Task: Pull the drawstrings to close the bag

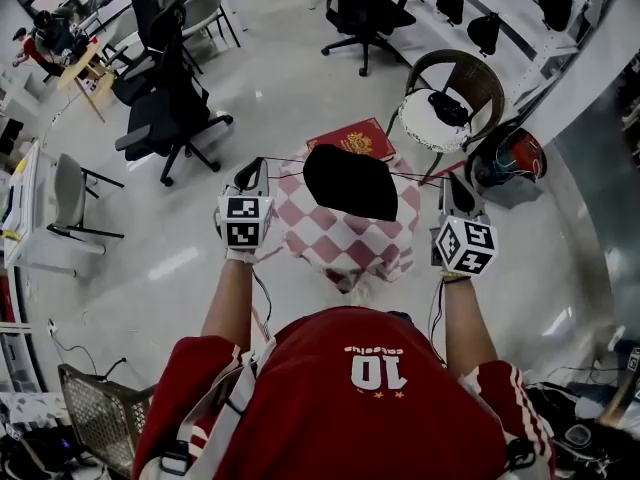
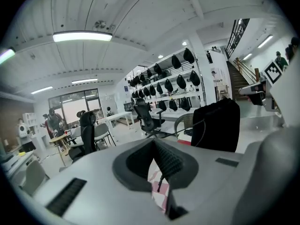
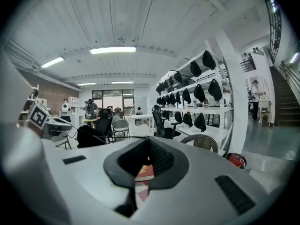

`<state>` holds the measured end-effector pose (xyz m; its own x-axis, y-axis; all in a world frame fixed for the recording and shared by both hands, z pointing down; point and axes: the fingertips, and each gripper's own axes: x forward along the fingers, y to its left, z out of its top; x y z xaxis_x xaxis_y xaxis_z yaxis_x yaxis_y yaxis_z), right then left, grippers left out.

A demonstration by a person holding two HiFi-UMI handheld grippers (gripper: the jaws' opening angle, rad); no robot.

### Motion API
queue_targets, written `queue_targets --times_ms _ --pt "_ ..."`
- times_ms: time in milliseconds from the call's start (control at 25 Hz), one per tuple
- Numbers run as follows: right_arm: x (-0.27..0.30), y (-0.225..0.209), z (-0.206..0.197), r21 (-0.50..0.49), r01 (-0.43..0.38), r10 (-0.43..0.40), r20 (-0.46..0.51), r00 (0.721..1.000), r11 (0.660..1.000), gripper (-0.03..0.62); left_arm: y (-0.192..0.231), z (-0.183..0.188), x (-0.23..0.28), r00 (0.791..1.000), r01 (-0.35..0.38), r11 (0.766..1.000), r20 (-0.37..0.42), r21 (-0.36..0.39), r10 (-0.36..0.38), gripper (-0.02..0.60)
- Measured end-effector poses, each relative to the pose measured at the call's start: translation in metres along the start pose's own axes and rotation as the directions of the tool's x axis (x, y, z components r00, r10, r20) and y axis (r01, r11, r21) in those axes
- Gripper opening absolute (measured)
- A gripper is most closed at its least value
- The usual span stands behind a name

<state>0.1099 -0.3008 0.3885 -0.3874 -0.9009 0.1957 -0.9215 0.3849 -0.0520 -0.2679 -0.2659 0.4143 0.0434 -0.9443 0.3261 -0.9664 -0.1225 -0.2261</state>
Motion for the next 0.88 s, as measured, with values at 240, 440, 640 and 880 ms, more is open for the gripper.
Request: queue_targets --times_ms 240,440,640,880 --pt "0.000 0.000 0.005 0.018 0.003 -0.003 0.014 1.000 1.000 0.014 0.015 -0.010 -0.002 0.998 -0.053 0.999 -0.023 -0.010 0.052 0.009" --pt "0.001 -0.008 0.007 0.029 0.008 -0.008 0.009 1.000 1.000 0.015 0.028 -0.015 -0.005 0.995 -0.089 0.996 -0.040 -0.026 0.088 0.009" --pt "0.001 -0.015 0.004 0.035 0.019 -0.019 0.000 1.000 0.999 0.014 0.046 -0.024 -0.010 0.990 -0.126 0.991 -0.063 -0.050 0.123 0.009" --pt "0.002 -0.028 -0.001 0.057 0.036 -0.035 -0.014 0.999 0.998 0.015 0.061 -0.031 -0.015 0.985 -0.158 0.983 -0.083 -0.095 0.151 0.009"
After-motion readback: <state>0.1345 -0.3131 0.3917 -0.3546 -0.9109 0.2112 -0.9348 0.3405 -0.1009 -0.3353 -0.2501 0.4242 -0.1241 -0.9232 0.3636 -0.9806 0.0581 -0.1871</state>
